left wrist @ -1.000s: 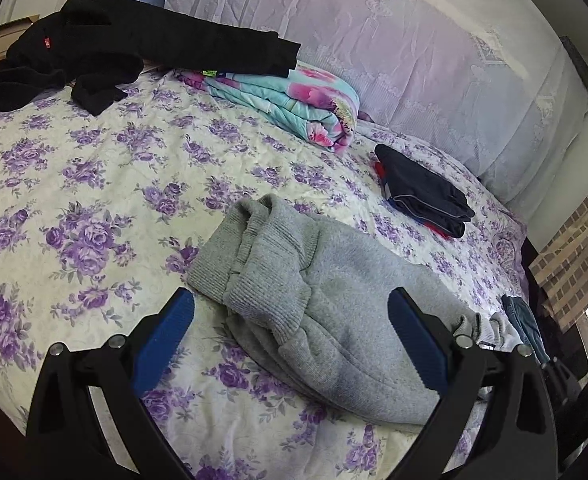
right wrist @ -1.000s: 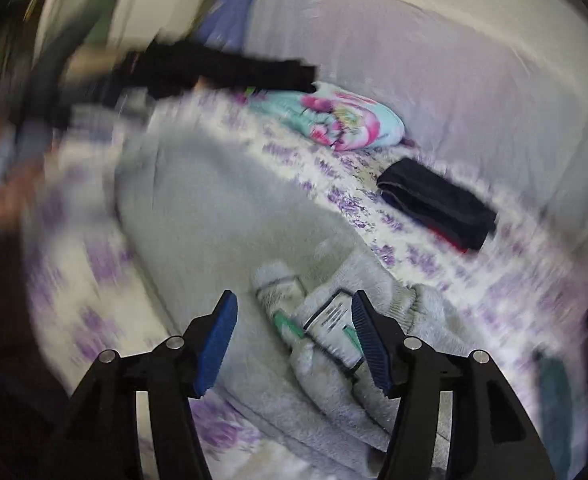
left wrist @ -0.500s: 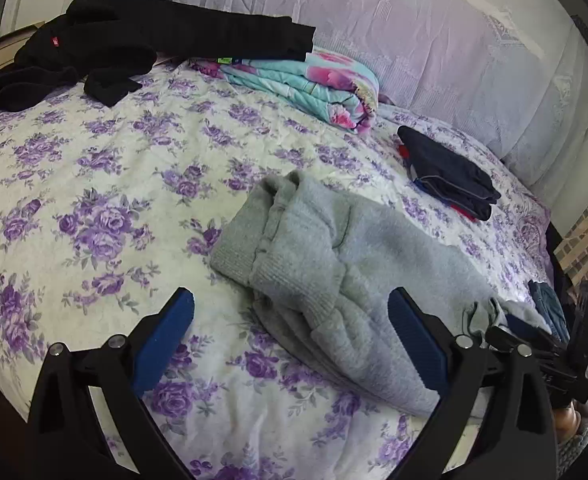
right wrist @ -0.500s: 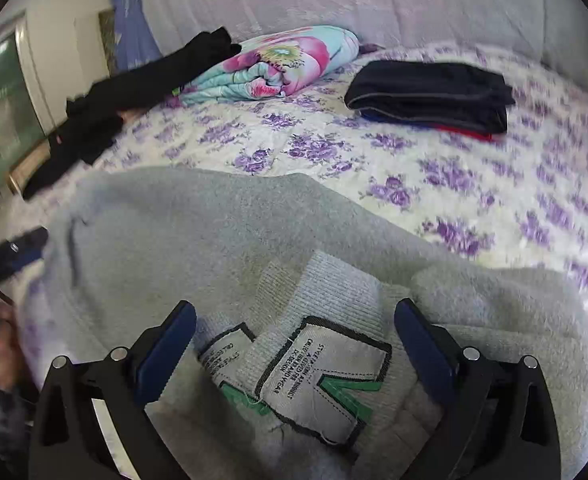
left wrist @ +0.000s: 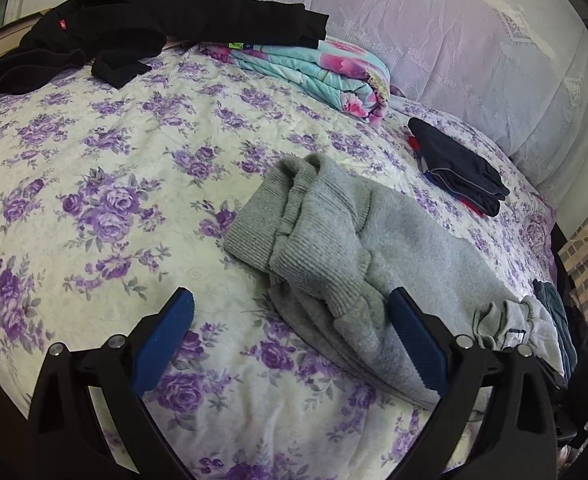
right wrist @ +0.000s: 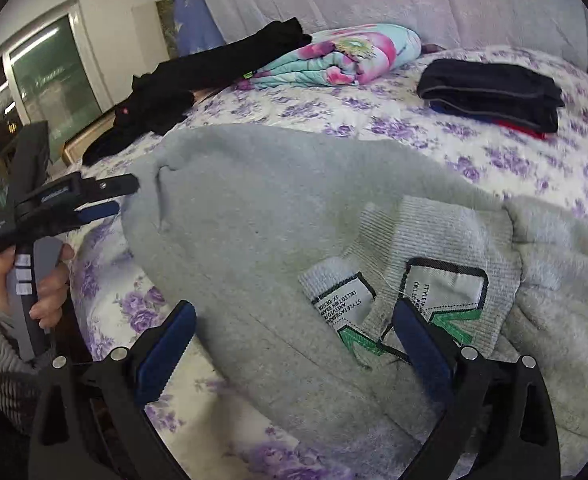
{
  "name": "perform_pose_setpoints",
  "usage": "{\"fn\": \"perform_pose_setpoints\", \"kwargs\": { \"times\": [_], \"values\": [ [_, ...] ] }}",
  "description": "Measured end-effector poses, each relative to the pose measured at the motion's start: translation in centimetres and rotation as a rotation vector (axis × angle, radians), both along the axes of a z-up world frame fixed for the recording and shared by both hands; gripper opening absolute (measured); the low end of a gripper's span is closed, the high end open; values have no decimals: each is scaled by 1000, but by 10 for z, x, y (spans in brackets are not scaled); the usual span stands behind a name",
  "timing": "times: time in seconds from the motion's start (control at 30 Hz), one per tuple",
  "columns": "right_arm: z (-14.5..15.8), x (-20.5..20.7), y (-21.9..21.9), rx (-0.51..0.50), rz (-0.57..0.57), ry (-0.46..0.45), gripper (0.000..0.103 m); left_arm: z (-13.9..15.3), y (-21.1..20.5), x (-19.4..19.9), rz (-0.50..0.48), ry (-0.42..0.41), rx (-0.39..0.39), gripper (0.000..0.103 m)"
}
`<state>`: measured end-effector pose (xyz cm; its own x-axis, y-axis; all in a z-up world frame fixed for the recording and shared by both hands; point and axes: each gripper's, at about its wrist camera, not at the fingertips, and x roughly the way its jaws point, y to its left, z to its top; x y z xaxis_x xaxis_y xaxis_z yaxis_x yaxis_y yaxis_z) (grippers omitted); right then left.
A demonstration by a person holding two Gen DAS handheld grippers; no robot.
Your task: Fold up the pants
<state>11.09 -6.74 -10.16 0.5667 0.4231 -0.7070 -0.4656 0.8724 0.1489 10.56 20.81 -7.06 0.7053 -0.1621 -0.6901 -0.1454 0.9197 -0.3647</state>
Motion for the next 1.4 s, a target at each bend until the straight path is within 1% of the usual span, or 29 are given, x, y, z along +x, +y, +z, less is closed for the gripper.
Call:
{"fn": "perform_pose_setpoints", "kwargs": {
  "times": [0.1, 0.13, 0.17, 0.23, 0.27, 0.33, 0.43, 0.53, 0.67, 0.73, 0.77, 0.8, 0.87, 0.9, 0.93, 1.03, 1.13, 1.2, 1.3, 1.4],
  "values": [
    [22, -14, -3, 79, 40, -70, 99, -4, -3, 4, -23, 20, -35, 96],
    [25, -16, -4, 87, 46, -78, 99, -7, -4, 6, -32, 28, -53, 96],
    [25, -16, -6, 78, 39, -78, 99, -10, -5, 8, -36, 34, -67, 96],
    [19, -13, -16, 73, -16, -69, 99, -15, -4, 13, -38, 35, -101, 96],
    [16, -12, -23, 93, -41, -51, 99, -16, -2, 16, -45, 31, -127, 96],
    [16, -14, -35, 160, -41, -40, 99, -16, 7, 23, -55, 16, -208, 95],
    [22, -20, -46, 182, -51, -78, 99, -21, 26, 33, -25, -2, -351, 95],
    [26, -20, -56, 206, -71, -90, 99, -28, 34, 44, -37, 7, -422, 95],
    [30, -21, -66, 231, -92, -99, 99, -29, 32, 49, -73, -6, -458, 95],
    [31, -21, -70, 234, -99, -103, 99, -29, 35, 49, -83, -23, -508, 93],
    [31, -21, -71, 235, -103, -104, 99, -30, 36, 50, -80, -25, -518, 83],
    [31, -20, -73, 238, -106, -104, 99, -32, 38, 52, -72, -22, -530, 68],
    [31, -20, -75, 244, -113, -104, 99, -40, 45, 53, -49, -15, -574, 55],
    [31, -20, -76, 248, -114, -105, 99, -45, 49, 52, -47, -17, -612, 53],
    [31, -20, -77, 251, -115, -106, 99, -46, 51, 51, -47, -23, -626, 52],
    [32, -21, -77, 238, -118, -110, 99, -43, 48, 47, -47, -39, -596, 50],
    [32, -20, -78, 210, -135, -113, 99, -38, 45, 43, -28, -51, -565, 44],
    [32, -19, -80, 208, -150, -113, 99, -30, 43, 38, -25, -64, -525, 39],
    [32, -15, -84, 220, -163, -105, 99, -12, 35, 32, -28, -89, -451, 38],
    [29, -11, -82, 200, -177, -96, 99, 8, 26, 26, -42, -124, -382, 36]
  ]
}}
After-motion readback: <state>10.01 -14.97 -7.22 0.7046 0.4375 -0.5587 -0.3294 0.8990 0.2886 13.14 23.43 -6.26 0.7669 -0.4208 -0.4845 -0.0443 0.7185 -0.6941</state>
